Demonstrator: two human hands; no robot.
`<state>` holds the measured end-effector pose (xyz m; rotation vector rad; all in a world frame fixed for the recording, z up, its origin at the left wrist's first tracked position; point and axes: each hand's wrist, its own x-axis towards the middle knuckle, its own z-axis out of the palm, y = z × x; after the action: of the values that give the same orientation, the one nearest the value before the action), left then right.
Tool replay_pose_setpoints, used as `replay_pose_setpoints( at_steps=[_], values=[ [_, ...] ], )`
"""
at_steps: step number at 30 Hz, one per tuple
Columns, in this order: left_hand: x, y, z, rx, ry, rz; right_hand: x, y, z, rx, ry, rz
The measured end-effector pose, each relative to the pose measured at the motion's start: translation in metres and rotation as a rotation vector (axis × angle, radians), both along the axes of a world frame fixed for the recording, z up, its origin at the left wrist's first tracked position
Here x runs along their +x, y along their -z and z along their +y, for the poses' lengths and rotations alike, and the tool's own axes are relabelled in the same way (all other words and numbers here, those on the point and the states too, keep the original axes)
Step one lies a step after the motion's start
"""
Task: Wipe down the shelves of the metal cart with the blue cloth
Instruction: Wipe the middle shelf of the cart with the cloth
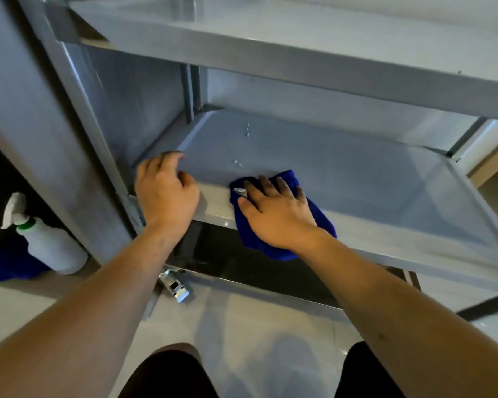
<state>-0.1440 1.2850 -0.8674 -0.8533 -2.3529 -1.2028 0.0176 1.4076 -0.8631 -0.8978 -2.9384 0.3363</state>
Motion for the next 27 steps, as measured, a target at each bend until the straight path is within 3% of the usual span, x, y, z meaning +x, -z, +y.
replay_pose_setpoints(
  at_steps=[8, 19, 22, 27],
  values=[
    [-0.027, -0.001, -0.01, 0.04, 0.075, -0.032, -0.079, -0.001, -0.039, 0.088, 0.015, -0.01],
    [-0.05, 0.006, 0.006, 0.118, 0.118, -0.145, -0.169, -0.003, 0.017, 0.099, 0.152, -0.045],
    [-0.053, 0.005, 0.011, -0.01, 0.095, -0.167, -0.191, -0.002, 0.042, 0.096, 0.29, -0.049],
    [-0.057, 0.008, 0.018, -0.284, 0.118, 0.012, -0.21, -0.004, 0.101, 0.049, 0.432, -0.06]
  ],
)
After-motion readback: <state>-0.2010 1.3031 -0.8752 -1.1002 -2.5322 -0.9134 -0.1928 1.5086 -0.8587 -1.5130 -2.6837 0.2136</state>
